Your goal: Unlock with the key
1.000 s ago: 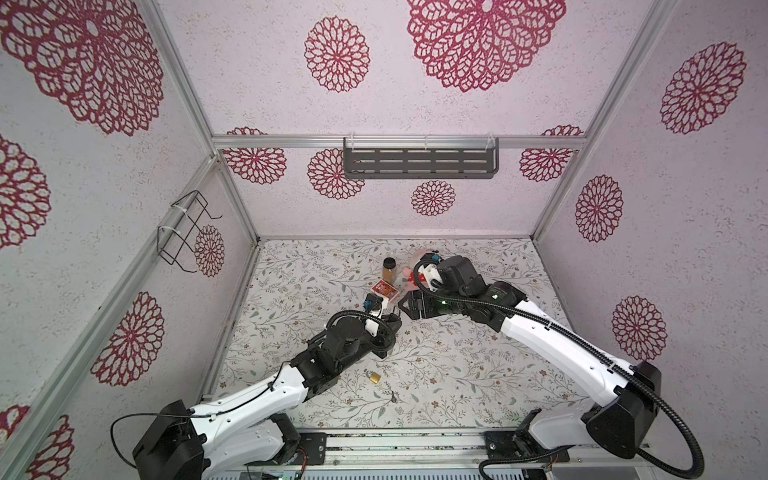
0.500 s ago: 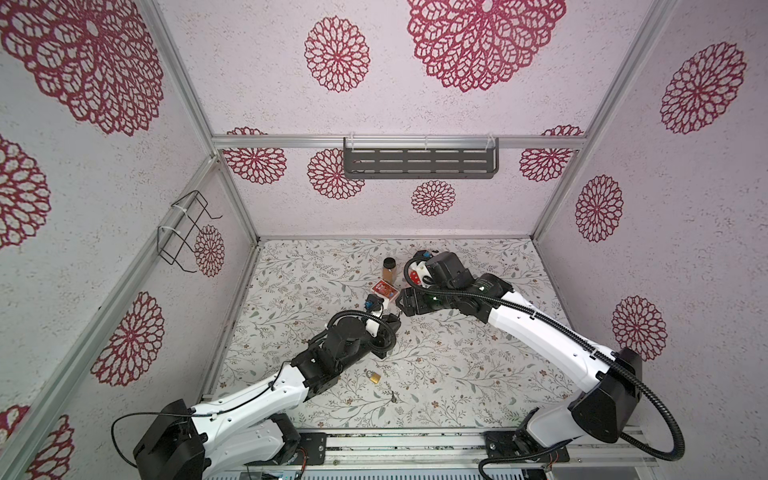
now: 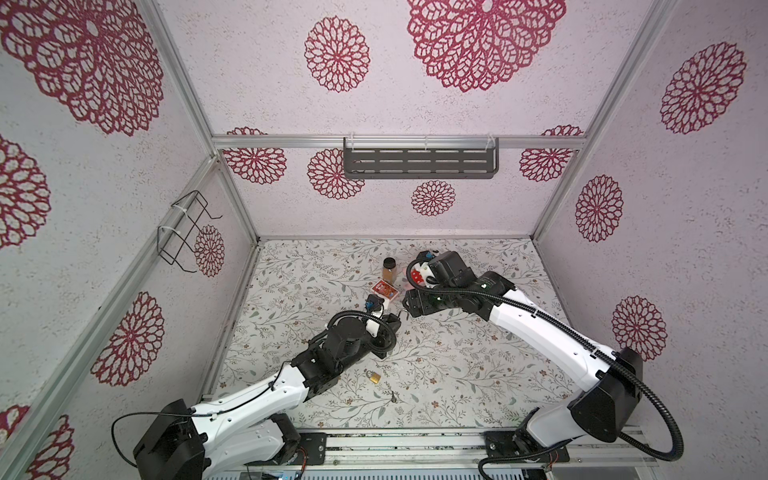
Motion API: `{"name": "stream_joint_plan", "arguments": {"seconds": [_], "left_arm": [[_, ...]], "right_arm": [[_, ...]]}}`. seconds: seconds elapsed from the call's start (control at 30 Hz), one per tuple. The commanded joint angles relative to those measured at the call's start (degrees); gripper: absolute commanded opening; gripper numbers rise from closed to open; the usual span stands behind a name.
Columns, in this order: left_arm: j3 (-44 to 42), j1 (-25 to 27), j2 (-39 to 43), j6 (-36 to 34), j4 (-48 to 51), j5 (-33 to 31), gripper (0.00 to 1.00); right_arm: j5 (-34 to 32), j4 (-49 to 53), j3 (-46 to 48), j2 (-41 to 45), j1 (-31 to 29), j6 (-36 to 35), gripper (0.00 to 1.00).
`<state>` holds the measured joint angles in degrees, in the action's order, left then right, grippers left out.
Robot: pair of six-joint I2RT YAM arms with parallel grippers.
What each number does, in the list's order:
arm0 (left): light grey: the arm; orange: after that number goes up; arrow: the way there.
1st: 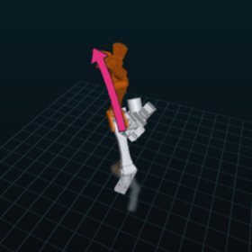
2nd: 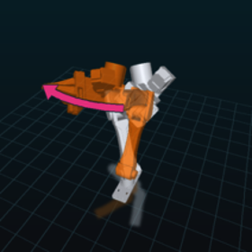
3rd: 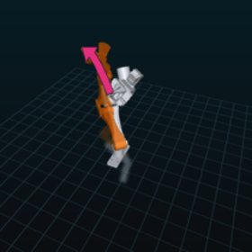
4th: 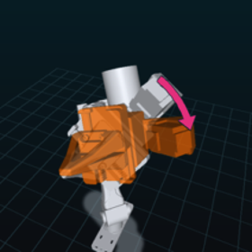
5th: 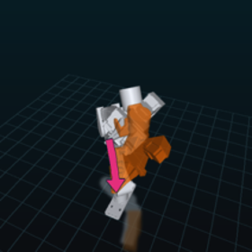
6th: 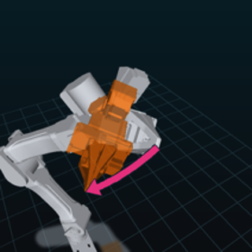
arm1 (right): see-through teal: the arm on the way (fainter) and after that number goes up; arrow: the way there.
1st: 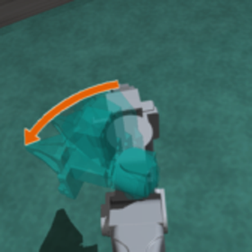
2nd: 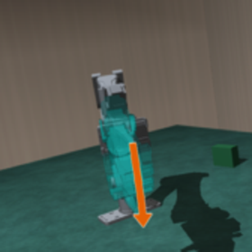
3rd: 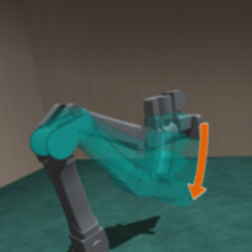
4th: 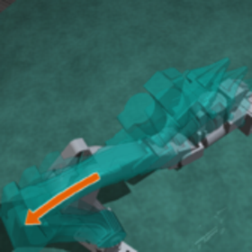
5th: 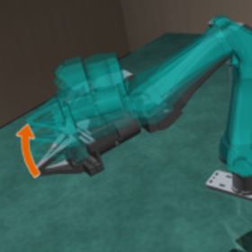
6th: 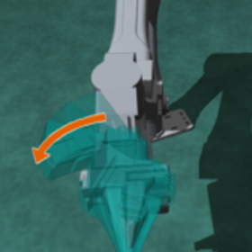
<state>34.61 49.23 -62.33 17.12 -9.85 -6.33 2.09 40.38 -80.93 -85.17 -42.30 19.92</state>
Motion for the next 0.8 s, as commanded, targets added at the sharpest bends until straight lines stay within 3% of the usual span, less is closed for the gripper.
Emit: {"name": "stream_joint_plan", "arguments": {"seconds": [0.0,0.1,0.4,0.77], "left_arm": [[0.1,0.2,0.5,-0.1,-4.3,-1.3,0.00],[0.6,0.1,0.2,0.3,-4.2,-0.7,0.00],[1.7,0.2,-0.5,2.1,-2.0,-1.1,0.00],[10.5,1.3,-8.8,14.1,11.4,-5.6,0.00]], "right_arm": [[1.4,0.9,1.3,3.4,0.8,-1.0,0.85],[5.0,-2.1,3.5,5.5,1.0,-0.5,0.85],[7.7,-7.6,11.5,12.2,5.2,1.9,0.86],[8.5,-12.9,26.7,23.5,12.2,7.6,0.89]]}}
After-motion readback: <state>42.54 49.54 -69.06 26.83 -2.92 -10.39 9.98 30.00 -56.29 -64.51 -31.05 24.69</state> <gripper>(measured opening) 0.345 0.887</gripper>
